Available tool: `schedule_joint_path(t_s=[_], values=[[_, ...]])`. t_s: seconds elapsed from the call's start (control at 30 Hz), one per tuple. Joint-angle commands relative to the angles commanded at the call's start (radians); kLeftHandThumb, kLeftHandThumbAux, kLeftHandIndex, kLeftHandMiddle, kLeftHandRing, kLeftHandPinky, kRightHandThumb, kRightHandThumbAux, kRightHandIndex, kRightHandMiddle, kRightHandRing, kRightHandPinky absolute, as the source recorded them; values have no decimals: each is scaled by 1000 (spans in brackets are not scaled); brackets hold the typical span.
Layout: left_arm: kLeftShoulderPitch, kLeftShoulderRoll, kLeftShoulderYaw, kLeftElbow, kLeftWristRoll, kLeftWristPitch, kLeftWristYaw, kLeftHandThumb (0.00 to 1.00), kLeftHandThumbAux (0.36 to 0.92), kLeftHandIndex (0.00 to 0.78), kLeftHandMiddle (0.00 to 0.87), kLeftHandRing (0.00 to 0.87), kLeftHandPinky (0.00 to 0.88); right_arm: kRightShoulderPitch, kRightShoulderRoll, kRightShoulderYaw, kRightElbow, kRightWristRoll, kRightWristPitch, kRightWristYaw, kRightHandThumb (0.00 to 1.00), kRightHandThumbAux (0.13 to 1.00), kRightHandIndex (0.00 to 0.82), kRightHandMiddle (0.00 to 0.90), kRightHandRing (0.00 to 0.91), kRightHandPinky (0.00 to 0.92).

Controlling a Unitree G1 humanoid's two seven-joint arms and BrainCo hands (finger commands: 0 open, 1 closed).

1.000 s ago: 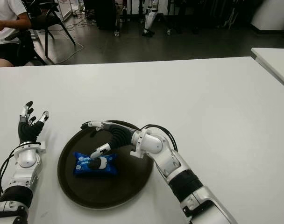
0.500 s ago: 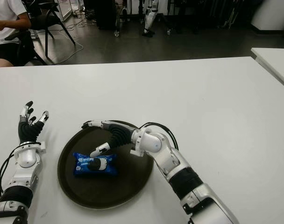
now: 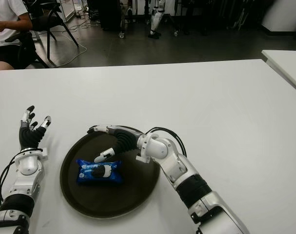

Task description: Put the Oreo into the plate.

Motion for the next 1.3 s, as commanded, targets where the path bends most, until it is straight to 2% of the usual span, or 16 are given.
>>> schedule_joint_path(t_s=[0.13, 0.27, 0.37, 0.4, 0.47, 0.53, 0.67, 0.8, 0.87, 0.93, 1.03, 1.17, 1.3], values=[[-3, -3, 7, 3, -11, 5, -5, 2, 667, 19, 19, 0, 10, -32, -33, -67, 36, 65, -34, 23, 0, 454, 0, 0, 0, 0], [-4, -4, 11, 6, -18, 6, -6, 11, 680, 21, 20, 1, 20, -46, -74, -131, 68, 108, -64, 25, 0, 457, 0, 0, 0, 0], [-5, -4, 12, 7, -21, 6, -7, 21, 685, 22, 23, 6, 28, -73, -87, -171, 117, 123, -82, 0, 0, 460, 0, 0, 0, 0], [-5, -4, 13, 6, -23, 6, -9, 22, 685, 22, 23, 6, 29, -95, -90, -190, 153, 129, -91, -14, 0, 461, 0, 0, 0, 0], [-6, -3, 13, 6, -25, 6, -13, 23, 689, 20, 21, 7, 26, -113, -107, -236, 211, 140, -131, -63, 0, 469, 0, 0, 0, 0], [-5, -3, 12, 1, -27, 8, -20, 21, 691, 18, 18, 5, 22, -103, -144, -288, 196, 155, -144, -95, 0, 475, 0, 0, 0, 0], [-3, -1, 11, -7, -30, 14, -29, 17, 690, 16, 12, 1, 16, -138, -124, -341, 289, 164, -156, -188, 0, 513, 0, 0, 0, 0], [-2, -1, 14, -15, -36, 20, -38, 18, 690, 18, 11, 0, 13, -129, -135, -401, 317, 194, -203, -253, 0, 542, 0, 0, 0, 0], [-2, 0, 15, -17, -36, 20, -39, 18, 690, 19, 10, 0, 11, -128, -138, -422, 358, 186, -251, -309, 0, 563, 3, 0, 0, 0], [1, 5, 13, -19, -31, 19, -37, 19, 693, 20, 10, 0, 10, -145, -141, -459, 464, 173, -301, -421, 0, 579, 11, 1, 0, 0], [3, 13, 10, -17, -23, 19, -32, 16, 699, 17, 17, 1, 14, -178, -142, -502, 582, 177, -334, -538, 0, 602, 24, 2, 0, 0], [1, 18, 14, -8, -24, 17, -30, 12, 698, 18, 24, 6, 25, -197, -136, -524, 657, 190, -369, -597, 0, 617, 30, 4, 0, 0], [-1, 23, 20, -4, -28, 11, -29, 36, 697, 21, 29, 14, 35, -193, -155, -562, 743, 212, -391, -627, 0, 653, 39, 19, 0, 0]])
